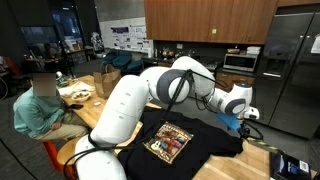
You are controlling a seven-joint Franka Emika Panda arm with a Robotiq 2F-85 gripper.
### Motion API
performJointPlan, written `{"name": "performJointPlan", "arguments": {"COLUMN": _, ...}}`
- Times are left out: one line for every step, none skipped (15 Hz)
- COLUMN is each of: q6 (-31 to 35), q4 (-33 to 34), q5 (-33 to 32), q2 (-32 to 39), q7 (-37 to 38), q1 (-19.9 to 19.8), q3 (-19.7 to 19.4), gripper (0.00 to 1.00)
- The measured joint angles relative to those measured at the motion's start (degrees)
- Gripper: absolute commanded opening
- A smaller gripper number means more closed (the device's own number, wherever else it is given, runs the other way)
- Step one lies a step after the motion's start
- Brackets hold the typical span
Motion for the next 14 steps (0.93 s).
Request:
{"name": "performJointPlan", "arguments": {"q6": 0.00, "q4": -0.04, "q5": 0.00, "q2": 0.13, "q7": -0.04, "q1": -0.12, "q3": 0.00, "gripper": 1.00}}
{"name": "performJointPlan", "arguments": {"q6": 0.00, "q4": -0.12, "q5": 0.00, "q2": 0.20, "q7": -0.07, "q1": -0.27, "q3": 0.00, "gripper": 1.00}}
{"name": "performJointPlan", "arguments": {"q6": 0.00, "q4": -0.25, "q5": 0.00, "q2": 0.22, "q7": -0.20, "q1": -0.48, "q3": 0.00, "gripper": 1.00}}
{"name": "performJointPlan", "arguments": {"q6": 0.00, "q4": -0.38, "q5": 0.00, "q2": 0.22, "q7": -0.43, "q1": -0.71, "q3": 0.00, "gripper": 1.00}}
{"name": "performJointPlan", "arguments": {"q6": 0.00, "q4": -0.52, "q5": 0.01, "q2": 0.24, "q7": -0.79, "q1": -0.96, "q3": 0.02, "gripper": 1.00}}
{"name": "performJointPlan", "arguments": {"q6": -0.02, "q4": -0.67, "q5": 0.17, "q2": 0.27, "q7": -1.39, "q1": -1.27, "q3": 0.11, "gripper": 1.00}}
{"name": "performJointPlan", "arguments": {"q6": -0.02, "q4": -0.80, "q5": 0.34, "q2": 0.33, "q7": -1.94, "q1": -1.63, "q3": 0.27, "gripper": 1.00}}
{"name": "performJointPlan", "arguments": {"q6": -0.02, "q4": -0.85, "q5": 0.69, "q2": 0.46, "q7": -2.56, "q1": -2.06, "q3": 0.55, "gripper": 1.00}}
{"name": "performJointPlan", "arguments": {"q6": -0.01, "q4": -0.83, "q5": 1.18, "q2": 0.66, "q7": -3.14, "q1": -2.55, "q3": 0.95, "gripper": 1.00}}
{"name": "performJointPlan", "arguments": {"q6": -0.03, "q4": -0.76, "q5": 1.87, "q2": 0.98, "q7": -3.87, "q1": -3.10, "q3": 1.46, "gripper": 1.00}}
{"name": "performJointPlan", "arguments": {"q6": -0.18, "q4": -0.68, "q5": 2.37, "q2": 1.33, "q7": -4.35, "q1": -3.58, "q3": 1.90, "gripper": 1.00}}
{"name": "performJointPlan", "arguments": {"q6": -0.31, "q4": -0.53, "q5": 2.82, "q2": 1.81, "q7": -4.69, "q1": -3.96, "q3": 2.25, "gripper": 1.00}}
{"name": "performJointPlan", "arguments": {"q6": -0.53, "q4": -0.24, "q5": 2.91, "q2": 2.34, "q7": -4.76, "q1": -4.19, "q3": 2.45, "gripper": 1.00}}
{"name": "performJointPlan", "arguments": {"q6": -0.77, "q4": 0.20, "q5": 2.92, "q2": 2.90, "q7": -4.82, "q1": -4.38, "q3": 2.61, "gripper": 1.00}}
